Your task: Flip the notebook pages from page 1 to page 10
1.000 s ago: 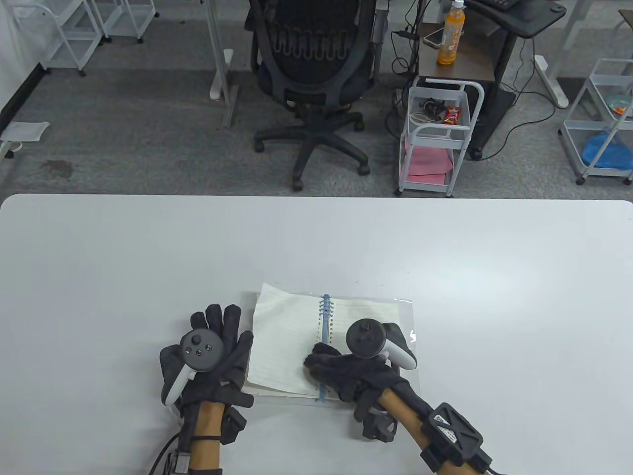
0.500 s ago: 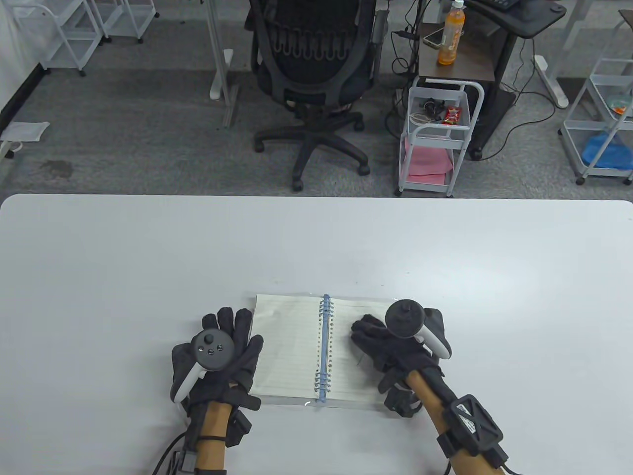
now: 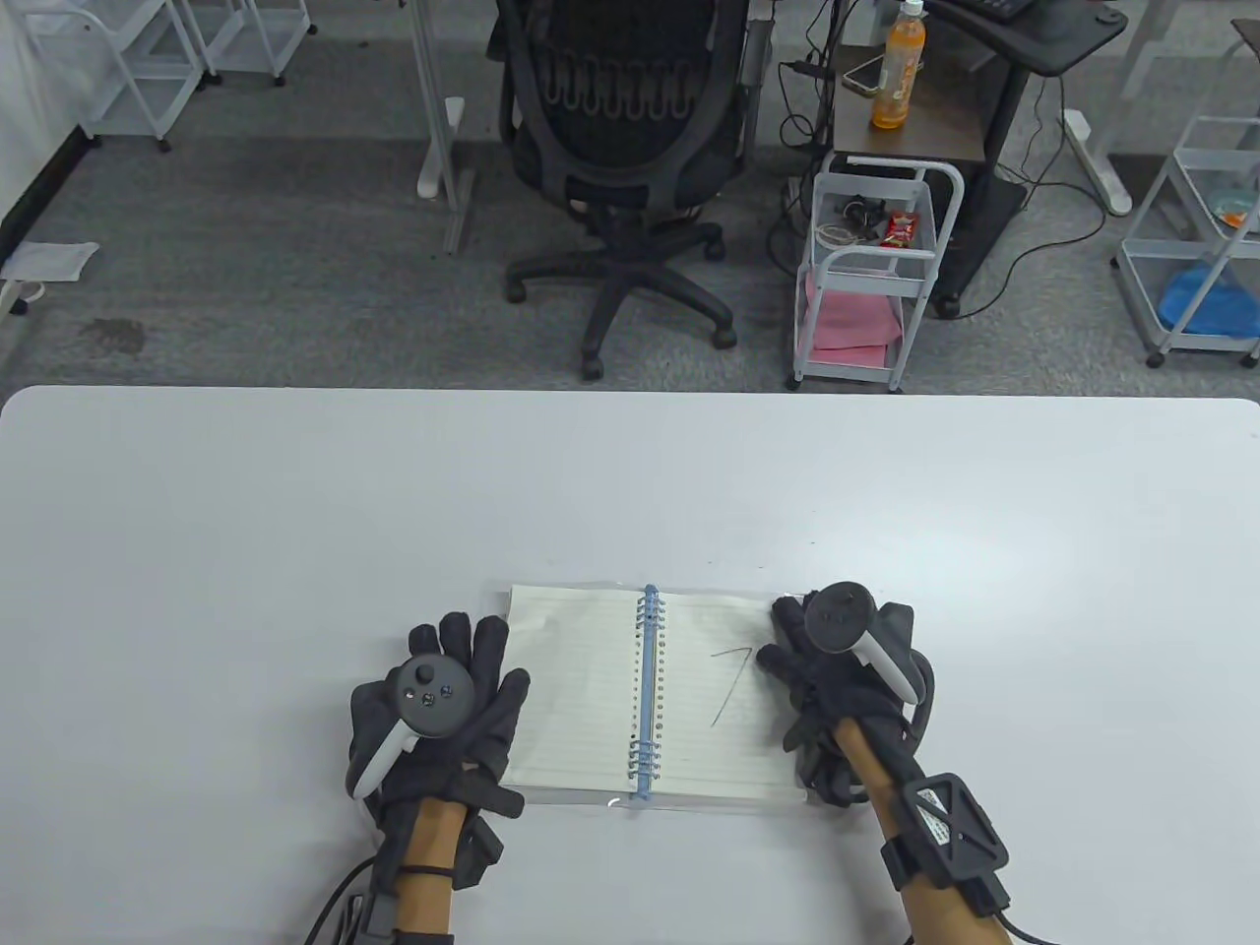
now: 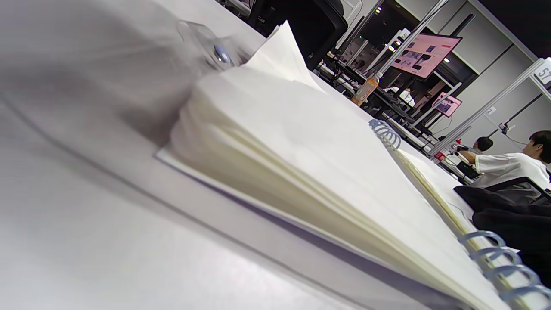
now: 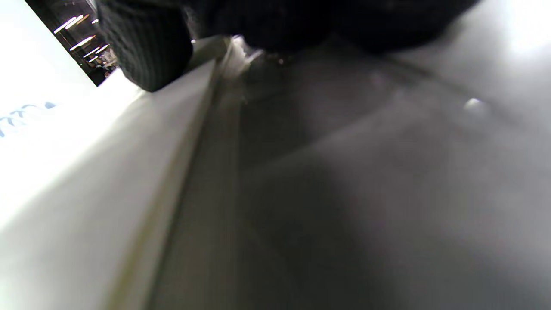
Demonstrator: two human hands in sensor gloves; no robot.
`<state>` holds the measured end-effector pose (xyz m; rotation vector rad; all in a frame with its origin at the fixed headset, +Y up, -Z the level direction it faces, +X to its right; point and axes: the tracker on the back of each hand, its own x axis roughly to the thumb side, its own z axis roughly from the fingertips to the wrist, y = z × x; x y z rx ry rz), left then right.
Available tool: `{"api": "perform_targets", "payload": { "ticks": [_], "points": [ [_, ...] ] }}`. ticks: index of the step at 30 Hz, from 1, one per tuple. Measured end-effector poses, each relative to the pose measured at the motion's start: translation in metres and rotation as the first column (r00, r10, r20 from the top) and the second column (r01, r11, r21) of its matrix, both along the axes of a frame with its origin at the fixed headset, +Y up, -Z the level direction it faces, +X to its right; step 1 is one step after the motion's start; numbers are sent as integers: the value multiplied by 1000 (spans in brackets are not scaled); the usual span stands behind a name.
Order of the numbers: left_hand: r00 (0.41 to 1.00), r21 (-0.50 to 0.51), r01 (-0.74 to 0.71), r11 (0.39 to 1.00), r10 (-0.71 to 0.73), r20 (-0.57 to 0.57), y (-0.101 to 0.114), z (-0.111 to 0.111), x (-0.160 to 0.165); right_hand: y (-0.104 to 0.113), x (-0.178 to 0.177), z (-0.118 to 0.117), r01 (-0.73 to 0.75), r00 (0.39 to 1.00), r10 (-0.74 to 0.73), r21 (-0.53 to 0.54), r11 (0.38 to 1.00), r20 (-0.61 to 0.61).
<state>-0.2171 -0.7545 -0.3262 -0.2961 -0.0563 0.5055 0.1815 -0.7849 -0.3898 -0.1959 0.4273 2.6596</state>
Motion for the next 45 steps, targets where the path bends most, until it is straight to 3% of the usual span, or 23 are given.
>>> {"api": "perform_targets", "payload": {
  "ticks": [5, 10, 12, 14, 15, 17, 18, 20, 24, 26, 28, 32, 41, 45],
  "points": [
    [1000, 3, -4, 1000, 4, 0, 0, 0, 0, 5, -3, 3, 2, 1000, 0, 49, 999, -28],
    [1000, -2, -10, 1000, 10, -1, -1, 0, 0, 23, -4, 8, 240, 966, -240, -6, 971, -98],
    [1000, -6, -7, 1000, 7, 0, -1, 0, 0, 24, -8, 9, 414, 892, -426, -107, 904, -149],
    [1000, -5, -8, 1000, 8, 2, -1, 0, 0, 18, -15, 10, 599, 752, -635, -217, 771, -179],
    [1000, -1, -10, 1000, 10, 2, -1, 0, 0, 13, -21, 11, 691, 648, -744, -288, 663, -161],
    [1000, 3, -11, 1000, 11, 2, -1, -1, 0, 7, -33, 14, 761, 528, -837, -357, 542, -143],
    [1000, 6, -14, 1000, 14, 0, -1, -1, 0, 5, -43, 16, 762, 506, -848, -379, 525, -157],
    [1000, 5, -22, 1000, 22, -2, -1, -1, -1, 2, -58, 21, 725, 536, -819, -385, 571, -206],
    [999, 7, -38, 999, 38, -17, 0, 0, -6, 4, -101, 40, 491, 718, -584, -320, 811, -379],
    [998, 20, -59, 998, 59, -25, 2, 0, -8, 8, -115, 48, 360, 783, -410, -198, 912, -467],
    [997, 26, -68, 997, 69, -32, 3, 1, -11, 10, -124, 54, 245, 822, -255, -88, 965, -509],
    [996, 15, -77, 997, 77, -35, 2, 1, -12, 10, -128, 58, 213, 829, -209, -53, 976, -518],
    [992, 39, -104, 994, 107, -67, 6, 2, -21, 9, -122, 56, 253, 821, -276, -115, 961, -499],
    [993, 30, -97, 995, 99, -66, 3, 1, -20, 8, -112, 49, 368, 769, -426, -215, 905, -477]
  ]
}}
